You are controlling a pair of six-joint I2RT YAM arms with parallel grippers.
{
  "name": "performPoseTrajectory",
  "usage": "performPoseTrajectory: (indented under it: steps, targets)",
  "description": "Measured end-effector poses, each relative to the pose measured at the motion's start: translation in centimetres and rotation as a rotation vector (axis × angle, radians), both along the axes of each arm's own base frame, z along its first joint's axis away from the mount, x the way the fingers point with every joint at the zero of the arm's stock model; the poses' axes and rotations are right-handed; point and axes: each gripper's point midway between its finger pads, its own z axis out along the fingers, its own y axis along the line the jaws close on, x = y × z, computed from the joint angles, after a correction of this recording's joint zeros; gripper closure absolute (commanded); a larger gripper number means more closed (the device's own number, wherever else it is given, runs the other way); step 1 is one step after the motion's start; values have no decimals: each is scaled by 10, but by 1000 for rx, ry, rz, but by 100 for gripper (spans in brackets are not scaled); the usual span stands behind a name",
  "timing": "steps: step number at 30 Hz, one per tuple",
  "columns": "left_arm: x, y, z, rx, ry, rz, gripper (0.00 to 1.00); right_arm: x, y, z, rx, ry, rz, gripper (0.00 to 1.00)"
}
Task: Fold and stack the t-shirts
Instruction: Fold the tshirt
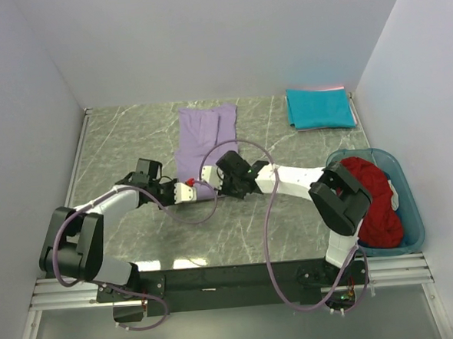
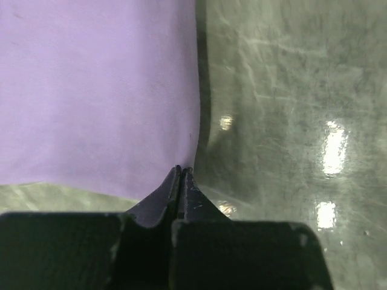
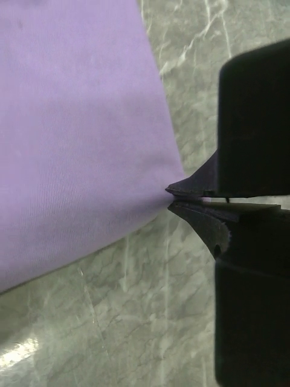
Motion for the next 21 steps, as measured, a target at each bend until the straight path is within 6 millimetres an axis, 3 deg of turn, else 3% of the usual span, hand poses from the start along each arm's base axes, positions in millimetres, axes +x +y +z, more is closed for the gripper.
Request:
performPoseTrajectory:
  steps: [3, 9, 12, 16, 18, 21]
  targets:
    - [4, -3, 20, -22, -1, 10, 99, 9, -1, 19, 29, 7, -17, 100]
    - [29, -15, 98, -102, -88, 27, 99, 38, 1, 90, 134, -58, -52, 100]
    - [27, -17, 128, -128, -117, 18, 99, 39, -2, 116, 164, -77, -51, 100]
    - [0, -12, 137, -126, -71, 3, 99, 13, -8, 127, 171, -15, -19, 100]
    - [-23, -11, 140, -124, -28, -14, 99, -4, -11, 132, 177, 12, 5, 100]
    - [-58, -10, 150, -141, 0, -56, 99, -50, -16, 138, 190, 60, 83, 100]
